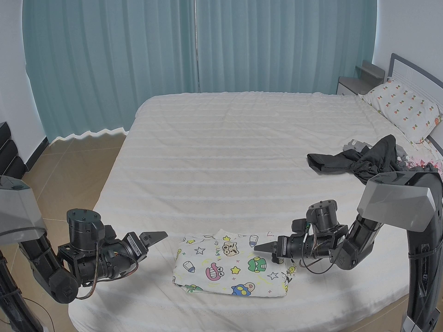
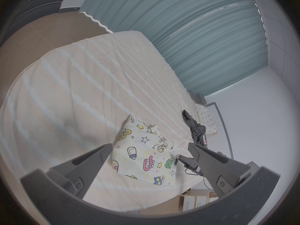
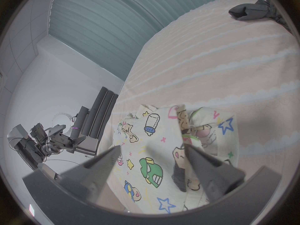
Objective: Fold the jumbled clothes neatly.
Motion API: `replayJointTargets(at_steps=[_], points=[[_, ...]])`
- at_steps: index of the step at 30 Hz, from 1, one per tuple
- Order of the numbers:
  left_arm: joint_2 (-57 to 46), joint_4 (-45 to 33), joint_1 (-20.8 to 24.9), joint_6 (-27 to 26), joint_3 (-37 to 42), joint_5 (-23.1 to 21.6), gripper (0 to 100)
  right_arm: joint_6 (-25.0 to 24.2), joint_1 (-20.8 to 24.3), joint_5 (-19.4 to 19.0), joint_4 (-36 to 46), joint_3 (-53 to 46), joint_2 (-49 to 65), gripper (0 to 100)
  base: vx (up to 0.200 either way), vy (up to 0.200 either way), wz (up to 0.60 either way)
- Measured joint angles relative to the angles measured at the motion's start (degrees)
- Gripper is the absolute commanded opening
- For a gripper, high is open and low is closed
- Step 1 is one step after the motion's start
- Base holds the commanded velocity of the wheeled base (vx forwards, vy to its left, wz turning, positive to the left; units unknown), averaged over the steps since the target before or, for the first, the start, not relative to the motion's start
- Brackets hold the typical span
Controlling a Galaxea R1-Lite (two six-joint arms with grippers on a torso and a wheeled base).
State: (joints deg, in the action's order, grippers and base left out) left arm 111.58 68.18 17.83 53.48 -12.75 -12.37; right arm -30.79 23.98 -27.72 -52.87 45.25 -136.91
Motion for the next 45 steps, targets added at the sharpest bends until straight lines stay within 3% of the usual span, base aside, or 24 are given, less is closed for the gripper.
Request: replayJointTargets(at_steps=[6,13,24,28,29,35,39,45], points=[[0.0,0.0,0.0,0.0,0.0,0.0,100,-0.3,-0.7,-0.3,1.2,2.1,-0.5,0,0.0,0.0,0.0],[0.1,0.0,0.0,-0.2,-0.5,1.6,100,-1.0,-2.5,3.6,1.1,1.8,-1.0,0,0.0,0.0,0.0],[1.8,0.9,0.4,-0.7,-1.6,3.1,100,-2.5,-2.8,6.2,0.0,-1.5,-0.2,0,0.0,0.0,0.0],[4.6,1.0,0.5,-4.1,-3.4,3.5,100,-2.5,-2.8,6.7,-0.1,-2.5,0.3,0,0.0,0.0,0.0],[5.7,0.9,0.4,-6.2,-4.1,3.6,100,-2.4,-2.7,6.8,-0.1,-2.9,0.5,100,0.0,0.0,0.0],[12.3,0.3,-0.6,-17.8,-8.5,3.7,100,-1.7,-2.6,7.2,-0.3,-4.9,2.2,100,0.0,0.0,0.0],[16.5,-3.0,-1.2,-25.1,-13.0,3.5,100,1.4,-2.8,7.5,-1.7,-7.4,3.2,100,0.0,0.0,0.0],[19.7,-13.3,-1.3,-29.8,-19.2,3.0,100,4.1,-3.2,7.6,-2.2,-10.0,4.0,100,0.0,0.0,0.0]])
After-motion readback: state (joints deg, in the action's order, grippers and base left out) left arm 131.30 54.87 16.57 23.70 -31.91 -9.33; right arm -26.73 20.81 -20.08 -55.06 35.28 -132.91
